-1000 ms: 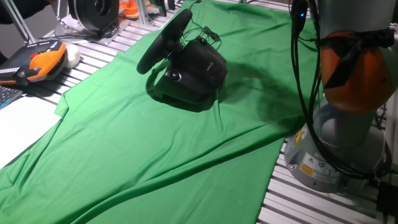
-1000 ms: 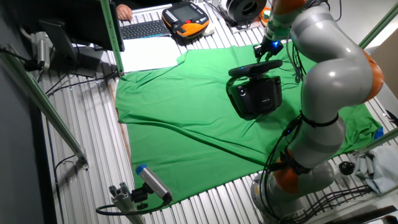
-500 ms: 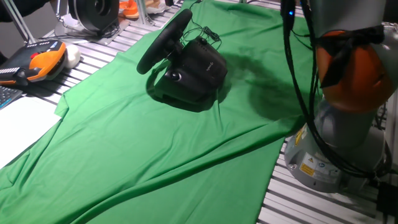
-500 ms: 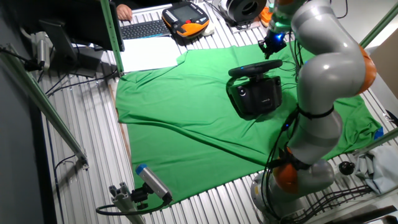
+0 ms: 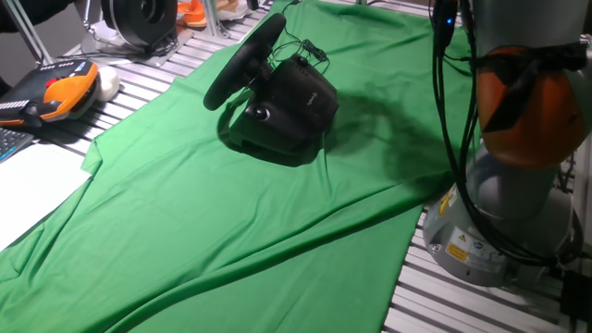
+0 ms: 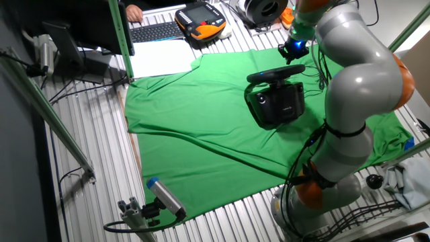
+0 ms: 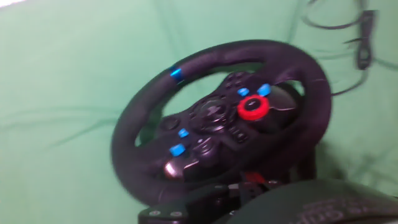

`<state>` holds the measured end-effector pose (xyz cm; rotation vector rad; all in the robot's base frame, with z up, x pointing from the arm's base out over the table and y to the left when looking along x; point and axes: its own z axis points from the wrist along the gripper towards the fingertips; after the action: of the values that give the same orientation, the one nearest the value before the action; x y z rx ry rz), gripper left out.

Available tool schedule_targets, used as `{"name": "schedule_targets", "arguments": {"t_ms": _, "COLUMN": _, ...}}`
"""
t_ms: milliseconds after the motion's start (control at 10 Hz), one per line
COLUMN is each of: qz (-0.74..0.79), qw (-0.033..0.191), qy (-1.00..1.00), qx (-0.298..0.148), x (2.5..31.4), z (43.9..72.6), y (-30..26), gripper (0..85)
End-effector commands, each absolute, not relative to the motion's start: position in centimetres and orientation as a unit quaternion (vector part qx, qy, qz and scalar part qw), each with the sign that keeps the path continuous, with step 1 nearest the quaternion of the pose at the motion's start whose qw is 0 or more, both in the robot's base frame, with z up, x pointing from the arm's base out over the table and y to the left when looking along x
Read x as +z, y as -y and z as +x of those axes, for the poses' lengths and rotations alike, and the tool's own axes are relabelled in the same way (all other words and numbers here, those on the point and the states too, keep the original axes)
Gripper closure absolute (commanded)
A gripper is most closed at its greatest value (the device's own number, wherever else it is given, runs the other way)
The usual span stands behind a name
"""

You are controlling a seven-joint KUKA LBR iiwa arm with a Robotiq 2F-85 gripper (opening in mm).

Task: Rotate the steering wheel 90 degrees clockwise

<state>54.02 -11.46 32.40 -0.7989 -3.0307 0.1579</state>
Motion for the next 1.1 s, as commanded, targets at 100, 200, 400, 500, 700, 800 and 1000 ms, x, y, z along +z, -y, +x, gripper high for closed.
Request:
{"name": "schedule_targets", "arguments": {"t_ms": 100, "qz": -0.480, "qw": 0.005, "qy": 0.876, "qx": 0.044, "x": 32.05, "z": 53.88, "y": 11.04, "gripper": 51.0}}
{"name": "schedule_targets", "arguments": {"t_ms": 200, "qz": -0.497, "qw": 0.002, "qy": 0.867, "qx": 0.040, "x": 32.04, "z": 53.87, "y": 11.05, "gripper": 34.0}}
{"name": "schedule_targets", "arguments": {"t_ms": 400, "qz": -0.542, "qw": -0.015, "qy": 0.840, "qx": 0.025, "x": 32.01, "z": 53.71, "y": 11.17, "gripper": 17.0}}
{"name": "schedule_targets", "arguments": {"t_ms": 500, "qz": -0.566, "qw": -0.025, "qy": 0.824, "qx": 0.016, "x": 31.97, "z": 53.66, "y": 11.21, "gripper": 17.0}}
{"name": "schedule_targets", "arguments": {"t_ms": 700, "qz": -0.615, "qw": -0.034, "qy": 0.788, "qx": 0.007, "x": 31.96, "z": 53.63, "y": 11.26, "gripper": 17.0}}
{"name": "schedule_targets", "arguments": {"t_ms": 800, "qz": -0.632, "qw": -0.034, "qy": 0.774, "qx": 0.011, "x": 31.94, "z": 53.61, "y": 11.31, "gripper": 17.0}}
{"name": "schedule_targets", "arguments": {"t_ms": 1000, "qz": -0.667, "qw": -0.029, "qy": 0.745, "qx": 0.004, "x": 31.66, "z": 53.62, "y": 11.40, "gripper": 17.0}}
